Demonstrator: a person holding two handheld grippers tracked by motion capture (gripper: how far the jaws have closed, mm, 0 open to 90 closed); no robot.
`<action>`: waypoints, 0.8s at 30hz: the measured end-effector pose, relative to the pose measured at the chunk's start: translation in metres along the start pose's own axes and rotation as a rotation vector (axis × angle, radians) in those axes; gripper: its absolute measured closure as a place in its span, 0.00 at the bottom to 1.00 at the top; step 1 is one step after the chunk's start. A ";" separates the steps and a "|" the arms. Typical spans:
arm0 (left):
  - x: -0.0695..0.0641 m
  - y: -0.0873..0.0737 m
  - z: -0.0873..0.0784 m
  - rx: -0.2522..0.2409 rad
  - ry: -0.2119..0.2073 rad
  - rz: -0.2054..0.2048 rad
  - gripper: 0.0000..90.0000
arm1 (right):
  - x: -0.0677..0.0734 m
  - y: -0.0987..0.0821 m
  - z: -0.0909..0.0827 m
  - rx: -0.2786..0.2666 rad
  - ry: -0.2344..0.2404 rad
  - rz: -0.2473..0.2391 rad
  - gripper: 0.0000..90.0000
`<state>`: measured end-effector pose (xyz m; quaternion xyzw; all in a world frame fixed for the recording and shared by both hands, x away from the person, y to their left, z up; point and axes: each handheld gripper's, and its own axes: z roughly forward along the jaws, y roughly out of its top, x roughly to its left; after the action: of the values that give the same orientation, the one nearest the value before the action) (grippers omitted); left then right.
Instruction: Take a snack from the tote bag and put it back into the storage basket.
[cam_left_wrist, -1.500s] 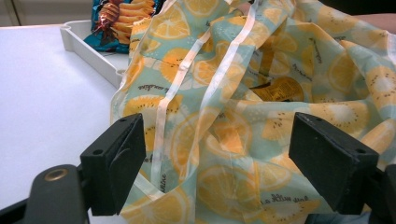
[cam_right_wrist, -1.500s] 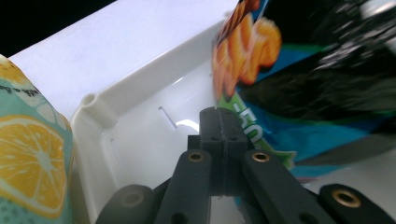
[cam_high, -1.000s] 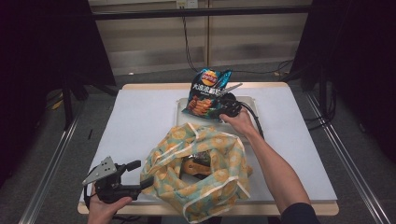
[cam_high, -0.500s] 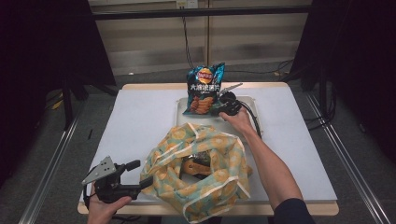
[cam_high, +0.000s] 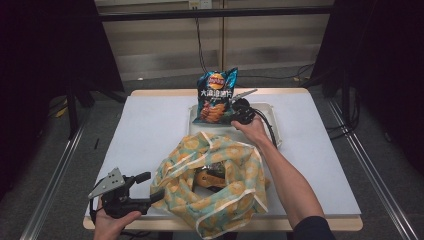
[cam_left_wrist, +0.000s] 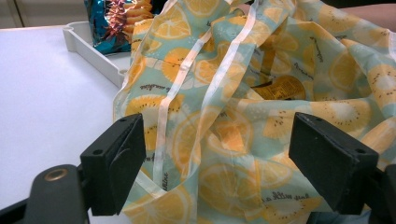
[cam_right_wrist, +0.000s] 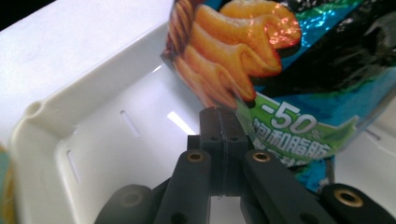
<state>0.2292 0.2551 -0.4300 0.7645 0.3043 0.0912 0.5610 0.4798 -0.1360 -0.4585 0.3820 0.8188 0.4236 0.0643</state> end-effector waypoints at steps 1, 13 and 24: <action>0.000 0.000 0.000 0.001 -0.004 -0.001 0.21 | 0.002 0.000 -0.003 -0.010 -0.002 -0.007 0.99; -0.005 0.002 0.006 0.020 -0.005 0.004 0.25 | 0.025 -0.004 -0.063 -0.175 0.026 -0.023 0.81; -0.009 0.012 0.020 0.022 -0.013 0.011 0.31 | 0.065 -0.022 -0.106 -0.228 0.087 -0.069 0.83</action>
<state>0.2360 0.2315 -0.4241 0.7727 0.2976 0.0861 0.5540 0.3763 -0.1679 -0.3941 0.3249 0.7800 0.5278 0.0863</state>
